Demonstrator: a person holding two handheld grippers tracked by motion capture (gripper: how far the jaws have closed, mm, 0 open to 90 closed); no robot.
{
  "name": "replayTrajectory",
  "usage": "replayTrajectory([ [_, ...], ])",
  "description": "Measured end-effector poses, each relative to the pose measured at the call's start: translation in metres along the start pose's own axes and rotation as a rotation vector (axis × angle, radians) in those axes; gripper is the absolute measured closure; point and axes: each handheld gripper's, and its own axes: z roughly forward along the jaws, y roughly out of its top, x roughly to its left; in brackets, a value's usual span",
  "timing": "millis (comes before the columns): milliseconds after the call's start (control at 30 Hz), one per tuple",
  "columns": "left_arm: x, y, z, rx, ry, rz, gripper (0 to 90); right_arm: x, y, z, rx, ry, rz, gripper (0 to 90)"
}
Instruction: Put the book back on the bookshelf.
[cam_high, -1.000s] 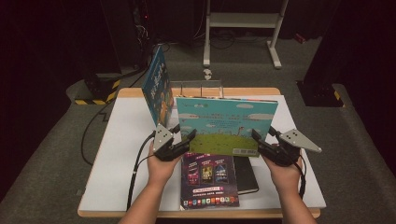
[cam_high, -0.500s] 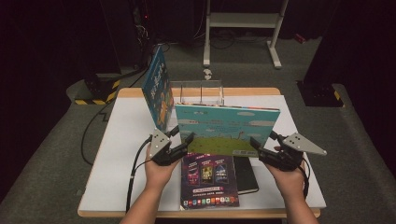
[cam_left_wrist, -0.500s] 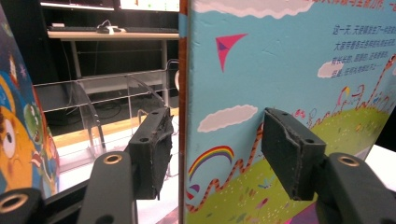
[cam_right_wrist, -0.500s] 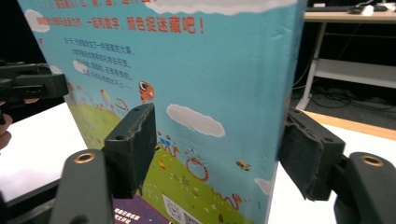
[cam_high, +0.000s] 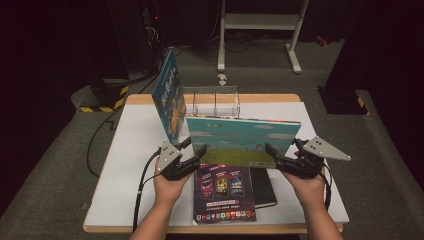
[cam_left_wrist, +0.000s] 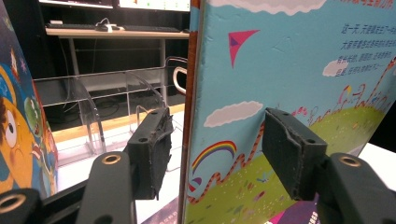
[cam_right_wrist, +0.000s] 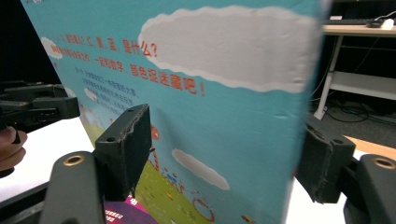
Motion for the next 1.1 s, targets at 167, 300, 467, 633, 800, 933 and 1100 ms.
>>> replayTrajectory([
  [167, 0.010, -0.004, -0.010, 0.009, 0.014, -0.013, 42.2, 0.003, 0.001, 0.002, -0.008, 0.011, -0.016, 30.2],
  [300, 0.023, -0.012, -0.027, 0.030, 0.060, -0.015, 42.7, 0.001, 0.001, 0.001, -0.013, 0.033, -0.018, 33.2],
  [467, 0.037, -0.025, -0.052, 0.053, 0.108, -0.029, 42.9, 0.000, -0.001, -0.003, -0.028, 0.060, -0.015, 38.7],
  [633, 0.048, -0.037, -0.071, 0.065, 0.144, -0.051, 43.0, 0.003, -0.002, -0.006, -0.027, 0.079, -0.020, 46.4],
  [800, 0.058, -0.044, -0.076, 0.075, 0.152, -0.085, 43.1, 0.008, -0.001, -0.007, -0.012, 0.095, -0.050, 55.5],
  [933, 0.061, -0.047, -0.076, 0.083, 0.153, -0.101, 43.2, 0.011, 0.000, -0.008, -0.009, 0.109, -0.053, 62.3],
  [1100, 0.061, -0.047, -0.075, 0.080, 0.148, -0.104, 43.2, 0.014, 0.000, -0.009, -0.016, 0.155, -0.037, 73.1],
])
